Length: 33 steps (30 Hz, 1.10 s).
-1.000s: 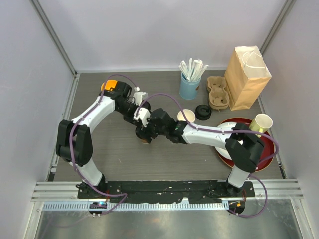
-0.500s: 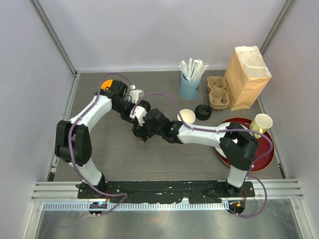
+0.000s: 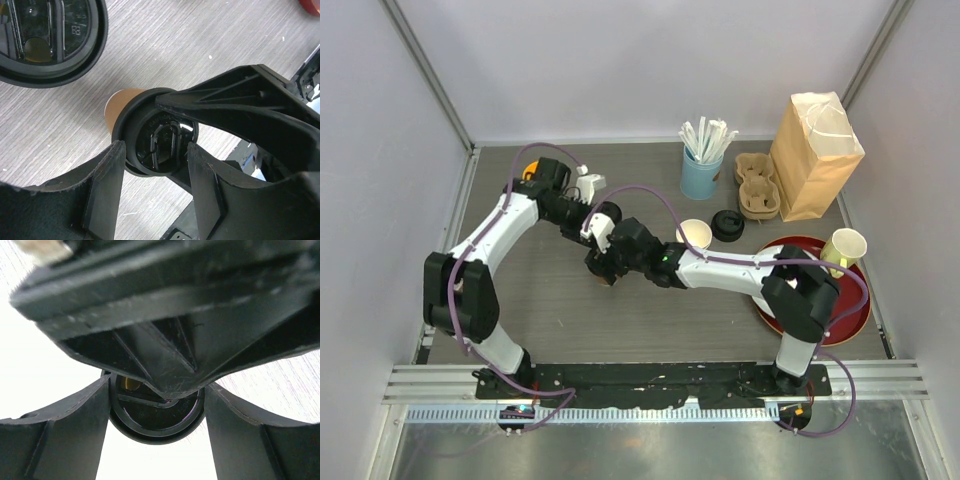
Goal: Pack the takeout coffee
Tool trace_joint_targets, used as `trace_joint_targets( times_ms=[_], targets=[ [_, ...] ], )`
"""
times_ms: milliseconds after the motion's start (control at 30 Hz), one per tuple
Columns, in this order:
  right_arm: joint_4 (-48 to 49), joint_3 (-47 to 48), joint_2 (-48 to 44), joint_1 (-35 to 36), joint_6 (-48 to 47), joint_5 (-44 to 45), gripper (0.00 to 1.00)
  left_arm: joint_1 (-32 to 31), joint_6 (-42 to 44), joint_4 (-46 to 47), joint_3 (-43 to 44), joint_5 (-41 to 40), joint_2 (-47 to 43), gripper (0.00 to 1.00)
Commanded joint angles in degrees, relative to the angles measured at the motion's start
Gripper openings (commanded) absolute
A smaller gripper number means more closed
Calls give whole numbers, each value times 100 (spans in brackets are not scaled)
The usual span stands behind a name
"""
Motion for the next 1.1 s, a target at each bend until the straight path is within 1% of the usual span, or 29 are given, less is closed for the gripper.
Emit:
trace_joint_targets(
  times_ms=[0, 300, 533, 600, 633, 667, 800, 933, 1067],
  targets=[
    [-2269, -438, 299, -13, -179, -41, 75, 35, -138, 81, 103, 253, -327, 56],
    [-2164, -193, -61, -13, -30, -59, 88, 79, -138, 98, 85, 148, -354, 56],
    [-2085, 27, -298, -21, 32, -138, 90, 79, -138, 55, -20, 139, -292, 55],
    [-2050, 62, -342, -39, 14, -173, 91, 87, -103, 46, -90, 139, -318, 54],
    [-2041, 71, -343, -65, 14, -173, 91, 88, -103, 28, -108, 139, -327, 51],
    [-2032, 80, -334, -91, 14, -365, 91, 88, -103, 28, -126, 139, -336, 49],
    [-2014, 80, -342, -179, 14, -393, 91, 87, -33, -77, -161, 139, -336, 36],
    [-1865, -7, -369, -223, 23, -569, 90, 210, -32, -165, -336, 384, -336, 34],
    [-1707, -157, -316, -232, 32, -586, 88, 272, -199, -43, -670, 630, -213, 34]
  ],
)
